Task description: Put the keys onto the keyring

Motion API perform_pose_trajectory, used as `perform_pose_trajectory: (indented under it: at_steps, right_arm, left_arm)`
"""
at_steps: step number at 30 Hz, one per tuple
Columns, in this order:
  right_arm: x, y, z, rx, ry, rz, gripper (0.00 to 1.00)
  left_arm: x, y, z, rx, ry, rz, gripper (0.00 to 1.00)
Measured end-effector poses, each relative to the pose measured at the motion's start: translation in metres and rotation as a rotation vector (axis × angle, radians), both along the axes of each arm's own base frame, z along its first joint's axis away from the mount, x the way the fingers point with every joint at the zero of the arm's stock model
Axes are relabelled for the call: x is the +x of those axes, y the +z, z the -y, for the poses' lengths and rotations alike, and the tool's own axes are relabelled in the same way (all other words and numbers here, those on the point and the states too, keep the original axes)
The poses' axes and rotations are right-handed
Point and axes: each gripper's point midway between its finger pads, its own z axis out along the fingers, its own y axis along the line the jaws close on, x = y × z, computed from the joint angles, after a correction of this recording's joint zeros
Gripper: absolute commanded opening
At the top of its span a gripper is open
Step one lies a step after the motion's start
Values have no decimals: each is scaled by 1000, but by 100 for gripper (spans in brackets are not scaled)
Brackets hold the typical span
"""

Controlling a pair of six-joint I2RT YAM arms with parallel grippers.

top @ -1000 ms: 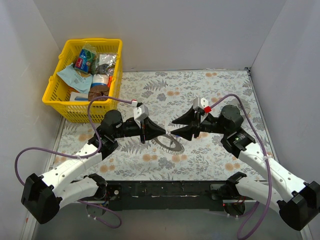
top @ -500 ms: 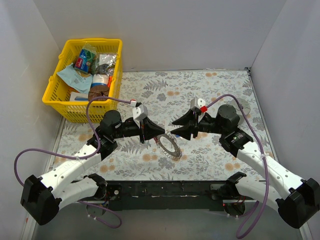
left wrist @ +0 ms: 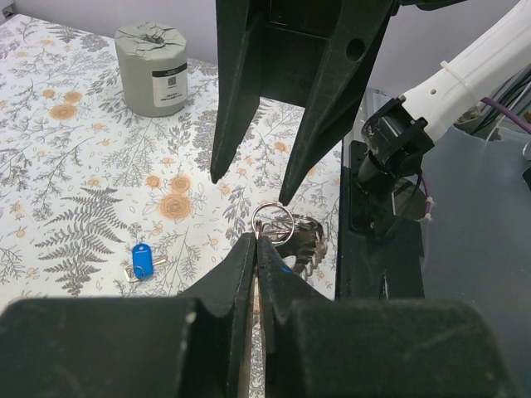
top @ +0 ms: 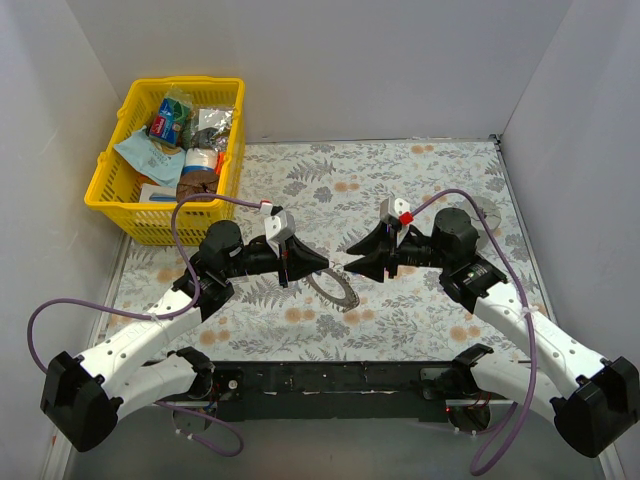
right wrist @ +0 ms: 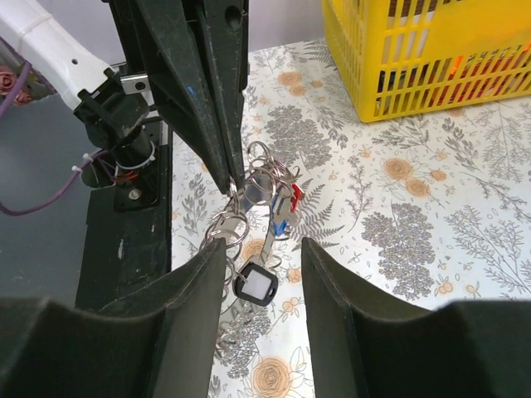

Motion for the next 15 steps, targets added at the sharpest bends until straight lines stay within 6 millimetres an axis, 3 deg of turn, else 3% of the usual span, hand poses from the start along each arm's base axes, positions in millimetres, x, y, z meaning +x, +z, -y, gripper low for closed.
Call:
perform_pose_trajectory:
  at_steps: [15]
  right_arm:
    - [-12, -6, 0, -11, 75, -29, 48]
  left_arm:
    - [-3, -1, 0, 5, -18, 6, 0]
